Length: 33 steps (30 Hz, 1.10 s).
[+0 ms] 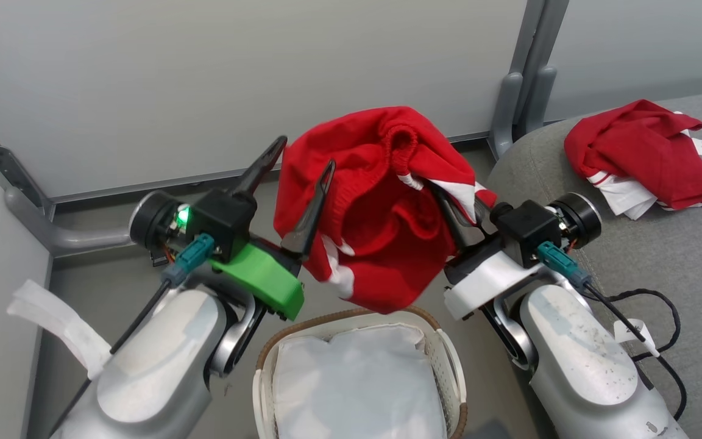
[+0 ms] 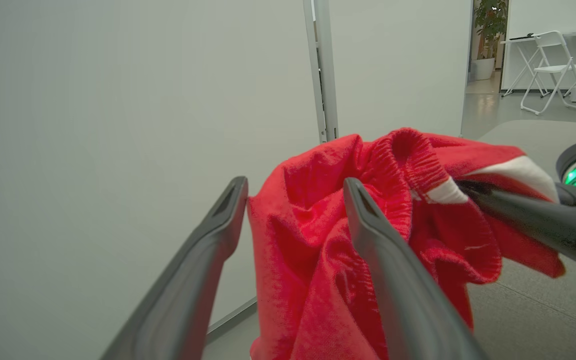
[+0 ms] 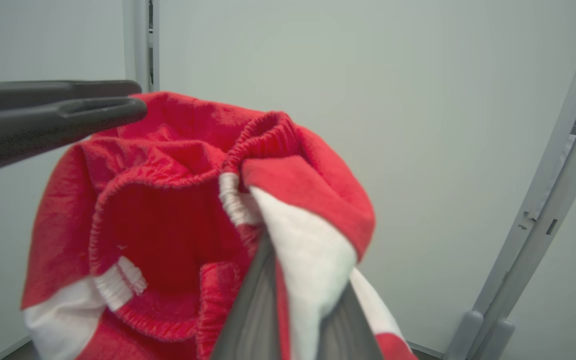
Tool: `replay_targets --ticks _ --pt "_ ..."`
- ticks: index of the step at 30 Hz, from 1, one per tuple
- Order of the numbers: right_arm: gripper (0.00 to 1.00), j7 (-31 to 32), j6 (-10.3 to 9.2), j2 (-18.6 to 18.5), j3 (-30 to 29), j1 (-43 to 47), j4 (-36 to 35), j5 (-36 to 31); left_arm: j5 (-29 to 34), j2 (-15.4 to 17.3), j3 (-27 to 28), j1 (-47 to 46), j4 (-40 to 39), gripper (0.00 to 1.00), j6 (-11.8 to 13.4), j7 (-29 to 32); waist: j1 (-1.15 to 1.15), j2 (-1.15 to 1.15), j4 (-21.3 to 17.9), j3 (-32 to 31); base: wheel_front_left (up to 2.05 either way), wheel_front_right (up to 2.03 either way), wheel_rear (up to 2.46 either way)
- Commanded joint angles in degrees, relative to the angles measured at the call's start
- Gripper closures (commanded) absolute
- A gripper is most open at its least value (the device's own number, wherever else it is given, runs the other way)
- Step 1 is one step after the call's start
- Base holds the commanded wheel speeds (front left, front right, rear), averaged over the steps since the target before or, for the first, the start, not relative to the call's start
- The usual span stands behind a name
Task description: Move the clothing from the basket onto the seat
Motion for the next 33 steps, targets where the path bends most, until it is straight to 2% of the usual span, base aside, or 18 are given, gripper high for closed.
replay_targets --ticks 1,8,19,24,33 --pt "1.0 0.0 -0.08 -0.2 -0.8 0.8 -0.3 -0.7 -0.4 -0.2 0.2 1.7 1.0 0.0 0.3 -1.2 0.0 0.0 0.0 0.0 0.0 0.0 0.0" --pt "1.0 0.0 -0.08 -0.2 -5.4 2.9 -0.4 -2.6 -2.3 -2.1 0.3 8.4 6.2 0.0 0.7 -5.3 0.0 0.0 -0.2 0.1 0.0 0.0 0.0" --pt "1.0 0.0 -0.08 -0.2 -10.6 5.3 0.0 -5.4 -1.3 -4.7 0.0 14.5 10.5 0.0 0.4 -6.9 0.0 0.0 -1.8 0.9 0.0 0.0 0.0" --pt "1.0 0.0 -0.08 -0.2 -13.0 4.3 -0.3 -7.2 0.1 -6.1 0.5 15.2 9.9 0.0 -0.1 -6.9 0.0 0.0 -4.8 2.3 0.0 0.0 0.0" --pt "1.0 0.0 -0.08 -0.6 -18.1 2.5 -2.0 -10.6 3.7 -7.5 2.5 13.7 9.2 0.0 -1.3 -6.9 0.0 0.0 -13.4 7.3 0.0 0.0 0.0"
